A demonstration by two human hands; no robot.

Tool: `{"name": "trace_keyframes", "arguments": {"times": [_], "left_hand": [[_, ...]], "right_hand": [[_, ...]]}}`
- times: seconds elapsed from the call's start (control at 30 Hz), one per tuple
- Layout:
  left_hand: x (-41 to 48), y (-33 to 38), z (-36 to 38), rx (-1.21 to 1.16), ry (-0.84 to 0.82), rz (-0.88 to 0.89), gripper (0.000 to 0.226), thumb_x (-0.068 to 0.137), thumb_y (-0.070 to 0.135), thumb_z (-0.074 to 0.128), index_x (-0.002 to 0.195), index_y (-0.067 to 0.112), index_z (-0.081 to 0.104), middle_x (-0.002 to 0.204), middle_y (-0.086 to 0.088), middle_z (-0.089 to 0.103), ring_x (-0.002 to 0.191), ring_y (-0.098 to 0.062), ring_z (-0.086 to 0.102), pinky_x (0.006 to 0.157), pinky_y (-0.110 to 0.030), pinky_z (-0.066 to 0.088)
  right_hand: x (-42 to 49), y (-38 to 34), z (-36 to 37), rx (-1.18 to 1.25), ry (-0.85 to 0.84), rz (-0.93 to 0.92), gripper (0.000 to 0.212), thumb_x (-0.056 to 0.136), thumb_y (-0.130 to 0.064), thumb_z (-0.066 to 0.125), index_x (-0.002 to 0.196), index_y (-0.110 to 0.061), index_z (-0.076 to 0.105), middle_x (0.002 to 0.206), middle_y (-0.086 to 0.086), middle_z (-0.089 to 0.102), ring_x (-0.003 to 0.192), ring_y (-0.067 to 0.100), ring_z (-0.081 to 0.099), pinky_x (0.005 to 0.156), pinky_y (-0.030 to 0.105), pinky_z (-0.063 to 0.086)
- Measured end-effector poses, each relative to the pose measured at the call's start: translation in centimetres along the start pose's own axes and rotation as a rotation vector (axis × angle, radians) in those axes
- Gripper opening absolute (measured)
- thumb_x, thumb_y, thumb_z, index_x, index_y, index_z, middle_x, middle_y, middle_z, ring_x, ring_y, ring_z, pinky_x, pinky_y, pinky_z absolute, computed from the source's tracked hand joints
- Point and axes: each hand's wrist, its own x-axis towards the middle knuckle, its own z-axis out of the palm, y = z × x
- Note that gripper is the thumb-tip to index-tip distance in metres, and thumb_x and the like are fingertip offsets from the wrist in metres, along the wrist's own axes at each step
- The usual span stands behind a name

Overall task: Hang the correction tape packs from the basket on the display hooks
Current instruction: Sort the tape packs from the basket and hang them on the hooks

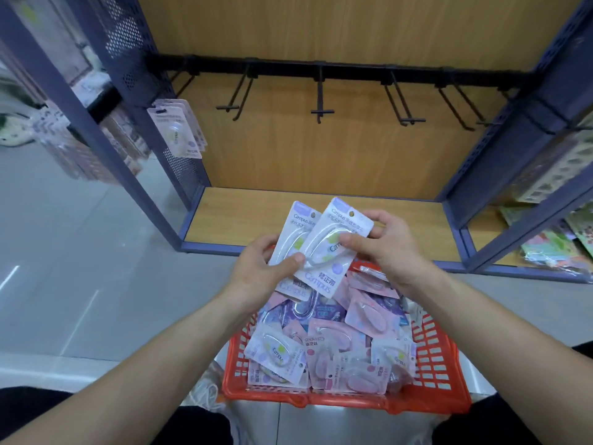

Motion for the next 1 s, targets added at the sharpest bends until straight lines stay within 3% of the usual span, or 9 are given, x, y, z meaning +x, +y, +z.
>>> {"name": "trace_keyframes", "arguments": {"times": [0.1, 0.17, 0.23, 0.33, 0.47, 0.6, 0.77, 0.87, 1.0], "left_hand": [[-0.2, 0.3, -0.7, -0.044, 0.008, -0.001, 0.039, 0.089, 0.013, 0.078, 0.124, 0.016, 0.063, 0.109, 0.0, 0.078, 0.098, -0.028, 0.076, 0.093, -0.05, 0.059], [-0.2, 0.5, -1.3, -0.075, 0.034, 0.008, 0.04, 0.088, 0.012, 0.078, 0.125, 0.015, 0.062, 0.108, -0.001, 0.078, 0.097, -0.028, 0.076, 0.09, -0.048, 0.06], [0.1, 0.7, -2.0, -0.107, 0.077, 0.014, 0.042, 0.088, 0.011, 0.078, 0.126, 0.014, 0.062, 0.109, -0.002, 0.078, 0.097, -0.028, 0.076, 0.086, -0.046, 0.061], [0.5, 1.4, -3.6, -0.103, 0.104, 0.004, 0.039, 0.087, 0.009, 0.078, 0.122, 0.017, 0.062, 0.108, -0.001, 0.078, 0.091, -0.024, 0.077, 0.078, -0.039, 0.059], [1.3, 3.6, -7.7, -0.067, 0.161, -0.001, 0.039, 0.084, 0.004, 0.078, 0.117, 0.017, 0.063, 0.1, 0.001, 0.079, 0.078, -0.017, 0.076, 0.064, -0.032, 0.057], [2.8, 6.3, -13.5, -0.014, 0.288, 0.04, 0.029, 0.084, 0.006, 0.08, 0.107, 0.017, 0.067, 0.098, -0.002, 0.079, 0.081, -0.023, 0.076, 0.075, -0.04, 0.063], [4.9, 6.8, -20.7, -0.063, 0.416, 0.075, 0.046, 0.086, 0.006, 0.079, 0.127, 0.008, 0.057, 0.111, -0.005, 0.075, 0.077, -0.019, 0.077, 0.055, -0.036, 0.062], [6.0, 5.4, -23.2, -0.071, 0.432, 0.091, 0.05, 0.087, 0.007, 0.079, 0.132, 0.01, 0.058, 0.117, -0.006, 0.075, 0.094, -0.029, 0.076, 0.077, -0.053, 0.063], [7.6, 4.0, -24.6, -0.061, 0.4, 0.13, 0.052, 0.083, 0.015, 0.084, 0.13, 0.017, 0.061, 0.116, -0.003, 0.076, 0.099, -0.028, 0.076, 0.085, -0.052, 0.061]], "right_hand": [[-0.2, 0.4, 2.3, 0.056, 0.106, -0.015, 0.026, 0.083, -0.009, 0.081, 0.102, -0.004, 0.064, 0.092, 0.014, 0.079, 0.085, 0.033, 0.075, 0.086, 0.051, 0.057], [-0.6, 0.3, 3.8, 0.032, 0.087, -0.052, 0.018, 0.09, -0.016, 0.077, 0.102, -0.009, 0.066, 0.094, 0.014, 0.079, 0.091, 0.037, 0.075, 0.082, 0.05, 0.06], [-1.2, 0.2, 5.4, -0.017, -0.014, -0.078, 0.025, 0.092, -0.015, 0.074, 0.115, -0.018, 0.065, 0.101, 0.009, 0.079, 0.094, 0.034, 0.075, 0.078, 0.048, 0.063], [-0.5, -0.4, 7.3, -0.057, -0.13, -0.103, 0.045, 0.093, -0.006, 0.071, 0.132, -0.025, 0.058, 0.111, 0.006, 0.077, 0.102, 0.027, 0.075, 0.087, 0.048, 0.061], [2.0, -2.2, 11.2, -0.082, -0.255, -0.132, 0.046, 0.098, -0.002, 0.062, 0.138, -0.024, 0.055, 0.118, 0.006, 0.075, 0.103, 0.023, 0.074, 0.08, 0.035, 0.061], [5.6, -4.1, 16.5, -0.09, -0.158, -0.184, 0.026, 0.102, -0.008, 0.058, 0.126, -0.016, 0.062, 0.115, -0.003, 0.075, 0.1, 0.014, 0.073, 0.077, 0.029, 0.06], [11.1, -5.1, 22.0, -0.188, -0.107, -0.212, 0.027, 0.097, -0.018, 0.068, 0.122, -0.016, 0.059, 0.11, -0.001, 0.074, 0.096, 0.017, 0.073, 0.076, 0.031, 0.058], [14.1, -4.2, 24.8, -0.288, -0.142, -0.208, 0.022, 0.095, -0.018, 0.069, 0.11, -0.028, 0.056, 0.11, 0.0, 0.072, 0.1, 0.021, 0.071, 0.085, 0.041, 0.06], [17.2, -3.8, 28.1, -0.324, -0.172, -0.229, 0.021, 0.095, -0.02, 0.068, 0.105, -0.033, 0.055, 0.112, -0.002, 0.071, 0.1, 0.02, 0.071, 0.087, 0.047, 0.06]]}}
